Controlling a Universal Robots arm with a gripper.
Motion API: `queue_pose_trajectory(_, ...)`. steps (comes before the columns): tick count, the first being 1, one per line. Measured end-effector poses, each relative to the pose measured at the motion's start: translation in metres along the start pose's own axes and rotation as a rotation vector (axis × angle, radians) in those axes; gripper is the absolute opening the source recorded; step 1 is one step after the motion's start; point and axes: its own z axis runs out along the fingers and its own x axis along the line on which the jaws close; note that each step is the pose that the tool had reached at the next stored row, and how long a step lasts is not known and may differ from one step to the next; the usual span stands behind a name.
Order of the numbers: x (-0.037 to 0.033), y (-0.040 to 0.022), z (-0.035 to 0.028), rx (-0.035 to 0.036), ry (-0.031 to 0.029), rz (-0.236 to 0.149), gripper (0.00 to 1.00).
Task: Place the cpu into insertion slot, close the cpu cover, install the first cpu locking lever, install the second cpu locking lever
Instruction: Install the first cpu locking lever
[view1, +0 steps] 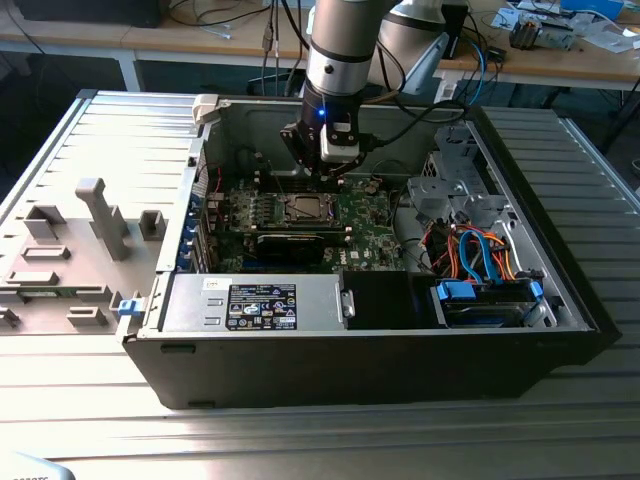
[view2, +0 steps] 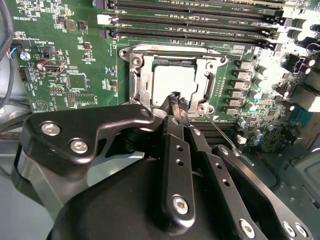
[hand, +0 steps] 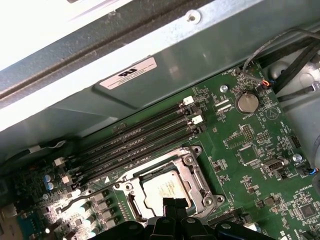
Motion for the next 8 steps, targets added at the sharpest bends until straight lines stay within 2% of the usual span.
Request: queue_pose_trajectory(8, 0.0, 0.0, 0.0, 0.0008, -0.0001, -0.009, 0.11)
